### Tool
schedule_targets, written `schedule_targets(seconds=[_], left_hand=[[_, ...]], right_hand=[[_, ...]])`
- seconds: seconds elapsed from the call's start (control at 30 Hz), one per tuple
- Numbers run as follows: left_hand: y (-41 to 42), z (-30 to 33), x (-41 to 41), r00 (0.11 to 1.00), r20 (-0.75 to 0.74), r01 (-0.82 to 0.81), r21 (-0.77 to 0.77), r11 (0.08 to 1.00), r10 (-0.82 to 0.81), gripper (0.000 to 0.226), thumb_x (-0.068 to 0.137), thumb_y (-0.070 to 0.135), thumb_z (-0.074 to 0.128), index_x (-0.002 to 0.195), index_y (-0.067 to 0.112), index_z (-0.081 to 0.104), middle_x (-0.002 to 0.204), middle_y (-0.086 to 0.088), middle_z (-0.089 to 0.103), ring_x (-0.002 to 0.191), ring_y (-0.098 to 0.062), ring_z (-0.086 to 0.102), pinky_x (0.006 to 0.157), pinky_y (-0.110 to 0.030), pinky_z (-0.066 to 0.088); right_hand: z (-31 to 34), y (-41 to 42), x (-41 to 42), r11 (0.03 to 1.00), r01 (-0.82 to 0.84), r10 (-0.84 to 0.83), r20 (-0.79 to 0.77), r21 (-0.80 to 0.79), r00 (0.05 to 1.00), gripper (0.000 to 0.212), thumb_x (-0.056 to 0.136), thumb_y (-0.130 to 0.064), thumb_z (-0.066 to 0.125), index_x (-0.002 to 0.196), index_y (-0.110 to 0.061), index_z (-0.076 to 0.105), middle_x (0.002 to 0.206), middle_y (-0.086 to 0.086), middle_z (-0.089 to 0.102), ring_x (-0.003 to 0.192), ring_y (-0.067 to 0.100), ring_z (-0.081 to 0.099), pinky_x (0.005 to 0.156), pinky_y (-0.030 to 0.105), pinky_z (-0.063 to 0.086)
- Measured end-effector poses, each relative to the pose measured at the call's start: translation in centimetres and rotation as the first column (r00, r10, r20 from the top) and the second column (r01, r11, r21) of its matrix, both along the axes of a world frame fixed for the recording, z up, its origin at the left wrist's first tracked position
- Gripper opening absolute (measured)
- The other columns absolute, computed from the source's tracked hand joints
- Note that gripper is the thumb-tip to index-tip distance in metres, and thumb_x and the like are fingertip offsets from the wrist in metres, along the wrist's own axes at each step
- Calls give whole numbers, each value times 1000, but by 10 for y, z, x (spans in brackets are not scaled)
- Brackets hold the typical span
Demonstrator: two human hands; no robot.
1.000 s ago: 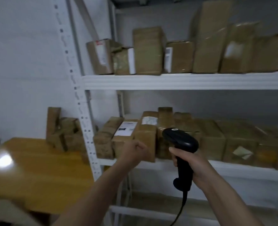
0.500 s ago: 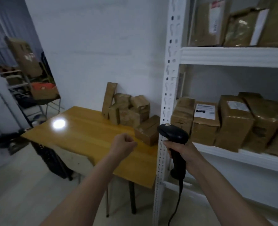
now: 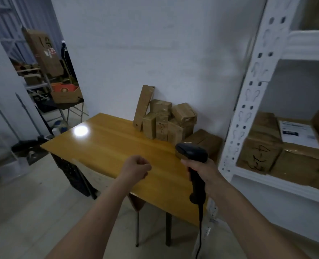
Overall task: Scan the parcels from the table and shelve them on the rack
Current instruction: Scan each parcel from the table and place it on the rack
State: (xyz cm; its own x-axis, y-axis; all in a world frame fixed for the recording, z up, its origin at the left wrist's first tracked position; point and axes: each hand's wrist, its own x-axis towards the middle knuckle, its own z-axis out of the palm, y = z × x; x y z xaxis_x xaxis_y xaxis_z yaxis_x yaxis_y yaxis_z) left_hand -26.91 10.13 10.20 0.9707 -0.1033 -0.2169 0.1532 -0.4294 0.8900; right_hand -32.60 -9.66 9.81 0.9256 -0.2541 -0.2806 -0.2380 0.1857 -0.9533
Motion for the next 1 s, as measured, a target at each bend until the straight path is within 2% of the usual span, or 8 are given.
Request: schedule_targets(seconds=[0.1,0.3,0.43,0.57,0.67,0.8,0.9,1.0], left_hand=[[4,-11,42,1000,21,-4,40,999,3,11,88,5,65,80,9,58,74,-7,57,68,-22,56,69,-37,51],[-14,-18,144,993,65,88,177,980,-101,17,91,10,63,77,14,55,73,-6,55,71,-26,55,74,-48,52],[-31,-27,207,975,109,154,283,947,-192,19,92,12,61,78,19,52,79,-4,56,75,-26,56,69,-39,47],[-41,-49,250,956,119,197,417,887,-268,23,92,13,61,75,22,48,78,2,53,70,-16,51,58,-24,38],[-54,-61,274,941,90,244,489,837,-327,17,91,16,61,79,22,50,81,3,55,73,-15,52,60,-25,40],[-86,-64,307,908,77,314,524,792,-411,14,91,17,60,81,21,51,83,2,56,72,-13,52,59,-26,41],[-112,-62,330,878,61,374,530,761,-474,7,92,19,59,96,18,54,93,1,59,77,-14,55,64,-28,45],[-135,-64,352,854,3,454,482,749,-520,38,92,25,61,125,18,42,106,-1,58,92,-21,59,73,-35,51]], right_hand=[[-9,2,38,1000,13,-13,-5,-17,1000,26,81,-10,75,62,-7,58,53,6,53,45,18,49,48,25,42],[-21,-8,129,994,106,-107,-107,-21,988,32,81,-16,76,57,-8,56,53,7,52,49,22,49,56,31,42],[-26,-19,178,989,150,-151,-136,-21,979,31,83,-17,75,60,-7,56,55,8,51,51,22,48,59,34,42],[-30,-27,209,969,243,-234,-166,36,958,15,81,-10,76,76,-5,63,60,7,55,53,19,50,54,31,43],[-31,-35,222,958,280,-265,-184,60,947,12,80,-8,76,85,-5,66,62,7,56,53,18,51,53,29,44],[-35,-51,233,933,353,-333,-209,67,920,11,80,-10,76,84,-6,66,61,4,57,52,15,53,51,26,46],[-39,-59,238,910,411,-389,-225,55,893,12,81,-10,76,86,-5,67,60,4,57,52,16,53,52,27,46],[-40,-64,247,871,491,-472,-224,35,853,12,80,-9,76,87,-6,67,60,5,58,52,17,53,53,28,45]])
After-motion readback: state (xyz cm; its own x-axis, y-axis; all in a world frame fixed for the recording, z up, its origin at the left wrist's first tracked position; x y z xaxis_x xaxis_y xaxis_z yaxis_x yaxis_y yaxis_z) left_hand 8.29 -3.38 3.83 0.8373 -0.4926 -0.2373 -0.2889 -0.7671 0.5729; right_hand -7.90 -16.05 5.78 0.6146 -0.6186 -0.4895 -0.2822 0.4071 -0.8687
